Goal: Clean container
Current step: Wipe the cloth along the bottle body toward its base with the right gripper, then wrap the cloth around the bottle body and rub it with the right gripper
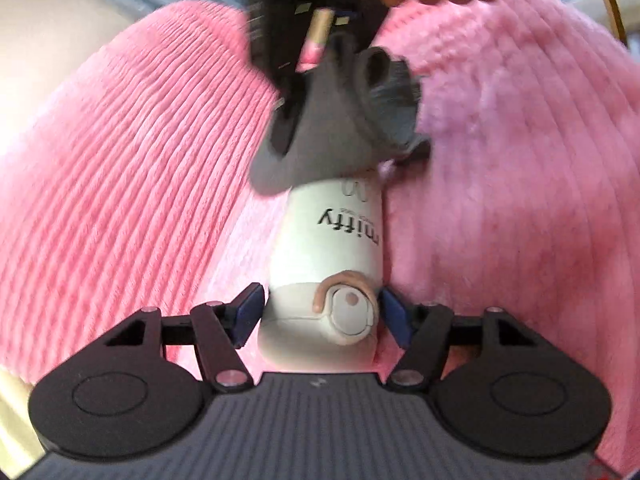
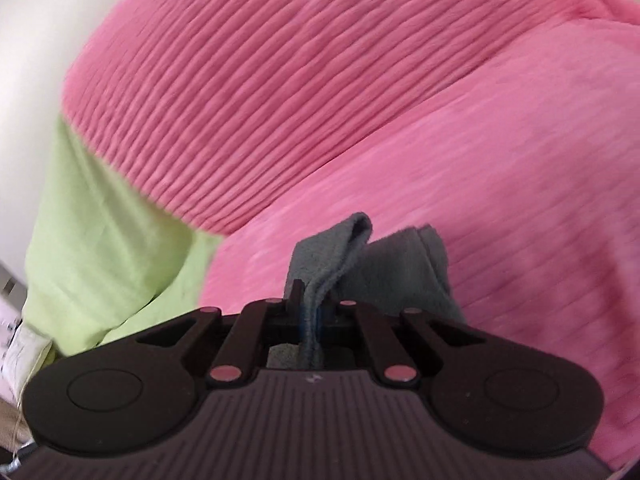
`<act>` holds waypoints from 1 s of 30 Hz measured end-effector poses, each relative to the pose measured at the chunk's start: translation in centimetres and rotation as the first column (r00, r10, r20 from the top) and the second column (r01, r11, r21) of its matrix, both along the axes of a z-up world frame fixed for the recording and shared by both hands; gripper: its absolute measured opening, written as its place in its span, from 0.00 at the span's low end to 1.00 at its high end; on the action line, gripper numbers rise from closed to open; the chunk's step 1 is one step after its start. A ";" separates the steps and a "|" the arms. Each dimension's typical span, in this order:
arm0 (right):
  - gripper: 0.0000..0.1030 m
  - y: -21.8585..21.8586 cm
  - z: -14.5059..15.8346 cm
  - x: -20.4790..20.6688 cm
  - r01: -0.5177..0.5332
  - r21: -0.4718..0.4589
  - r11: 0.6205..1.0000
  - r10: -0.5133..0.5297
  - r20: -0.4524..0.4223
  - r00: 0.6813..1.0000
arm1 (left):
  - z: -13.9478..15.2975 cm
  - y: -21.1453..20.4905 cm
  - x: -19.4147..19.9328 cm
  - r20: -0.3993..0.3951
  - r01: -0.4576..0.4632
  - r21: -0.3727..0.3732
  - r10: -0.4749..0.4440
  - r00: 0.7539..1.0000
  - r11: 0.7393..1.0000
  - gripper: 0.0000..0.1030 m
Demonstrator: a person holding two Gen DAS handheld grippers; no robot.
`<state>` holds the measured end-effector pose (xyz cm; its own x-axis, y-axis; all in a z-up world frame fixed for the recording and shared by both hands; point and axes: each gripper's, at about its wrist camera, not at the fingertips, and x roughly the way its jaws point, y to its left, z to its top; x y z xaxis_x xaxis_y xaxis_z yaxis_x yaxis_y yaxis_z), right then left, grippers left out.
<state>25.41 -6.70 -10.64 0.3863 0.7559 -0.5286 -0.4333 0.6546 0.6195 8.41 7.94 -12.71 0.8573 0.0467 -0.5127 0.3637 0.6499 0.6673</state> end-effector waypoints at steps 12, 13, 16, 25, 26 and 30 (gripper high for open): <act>0.03 -1.5 0.6 0.1 0.049 0.012 0.999 -0.048 -0.022 0.999 | 0.9 7.7 3.8 -0.316 -0.129 -0.550 -0.063 0.947 0.825 0.88; 0.03 -1.7 0.7 -0.1 0.049 0.013 0.999 -0.048 -0.023 0.999 | 0.8 8.1 4.0 -0.322 -0.142 -0.578 -0.065 0.945 0.803 0.79; 0.03 -2.1 0.8 -0.7 0.048 0.007 0.999 -0.048 -0.023 0.999 | 1.0 8.3 3.9 -0.306 -0.143 -0.625 -0.072 0.949 0.767 0.72; 0.05 -0.3 4.4 -4.5 -0.095 0.009 0.995 0.093 0.118 0.989 | 0.3 1.2 1.3 -0.114 0.033 -0.133 -0.048 0.992 0.991 0.71; 0.05 0.7 4.6 -5.2 -0.138 0.026 0.990 0.133 0.124 0.983 | 0.3 1.2 1.4 -0.120 0.030 -0.141 -0.047 0.992 0.990 0.72; 0.05 4.6 3.2 -6.7 -0.236 0.038 0.971 0.232 0.086 0.969 | -0.1 0.9 1.1 -0.111 0.017 -0.118 -0.031 0.993 0.993 0.71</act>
